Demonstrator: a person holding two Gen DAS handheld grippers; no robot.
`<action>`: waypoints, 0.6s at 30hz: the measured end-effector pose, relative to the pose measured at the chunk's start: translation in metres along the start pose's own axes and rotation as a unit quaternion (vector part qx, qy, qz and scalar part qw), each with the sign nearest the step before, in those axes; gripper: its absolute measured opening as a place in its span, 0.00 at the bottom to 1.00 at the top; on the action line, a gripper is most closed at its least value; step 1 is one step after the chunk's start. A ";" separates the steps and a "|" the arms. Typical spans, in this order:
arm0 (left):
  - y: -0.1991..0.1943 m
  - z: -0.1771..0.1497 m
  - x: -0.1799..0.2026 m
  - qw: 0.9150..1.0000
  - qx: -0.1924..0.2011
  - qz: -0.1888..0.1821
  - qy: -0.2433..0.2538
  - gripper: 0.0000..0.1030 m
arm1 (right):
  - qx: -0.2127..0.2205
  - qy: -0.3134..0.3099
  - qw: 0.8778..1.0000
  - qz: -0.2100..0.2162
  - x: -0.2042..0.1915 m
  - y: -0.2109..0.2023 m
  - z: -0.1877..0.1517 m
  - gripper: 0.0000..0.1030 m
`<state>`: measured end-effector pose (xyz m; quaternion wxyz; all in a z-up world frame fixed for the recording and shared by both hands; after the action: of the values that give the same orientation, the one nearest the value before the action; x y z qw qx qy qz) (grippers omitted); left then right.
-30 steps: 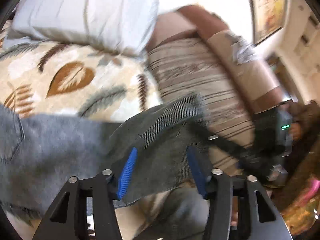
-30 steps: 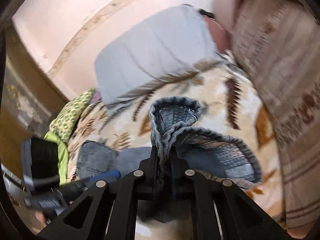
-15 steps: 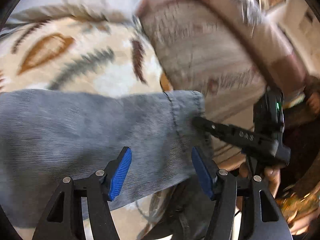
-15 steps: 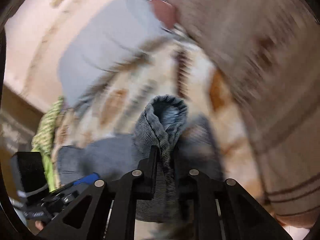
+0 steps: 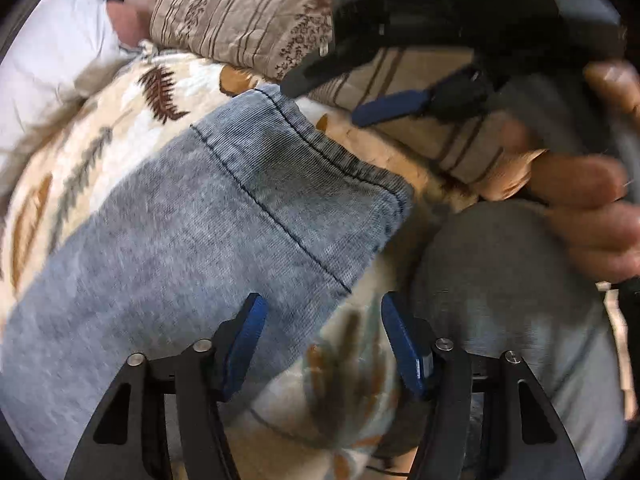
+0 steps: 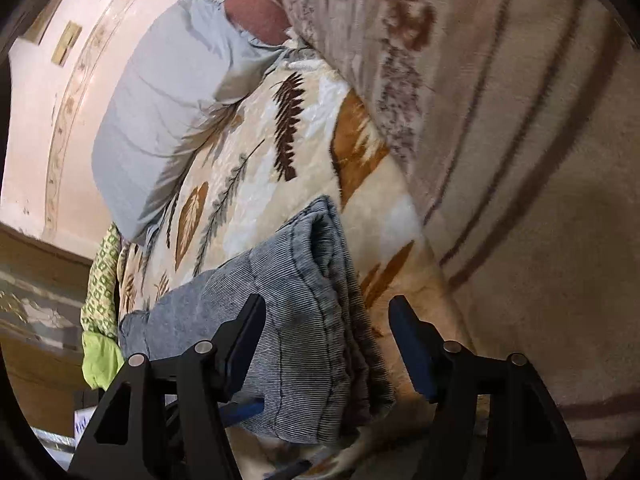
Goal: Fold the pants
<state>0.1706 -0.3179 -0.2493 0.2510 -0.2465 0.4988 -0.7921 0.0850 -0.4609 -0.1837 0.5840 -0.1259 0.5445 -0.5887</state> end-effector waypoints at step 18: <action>-0.023 -0.004 -0.007 0.989 0.082 -0.012 -0.120 0.10 | -0.034 0.052 0.996 0.058 0.005 0.005 -0.007 0.72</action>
<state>0.1698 -0.3021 -0.2309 0.3191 -0.3243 0.3953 -0.7980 0.0809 -0.4600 -0.1931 0.5833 -0.0830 0.6003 -0.5409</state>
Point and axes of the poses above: each gripper's, at about its wrist camera, not at the fingertips, and y roughly the way its jaws point, x to its right, z to its top, the point moved 3 cm from there along y, roughly the way its jaws point, and after that the axes turned 13 degrees about -y, right-handed, at the moved point
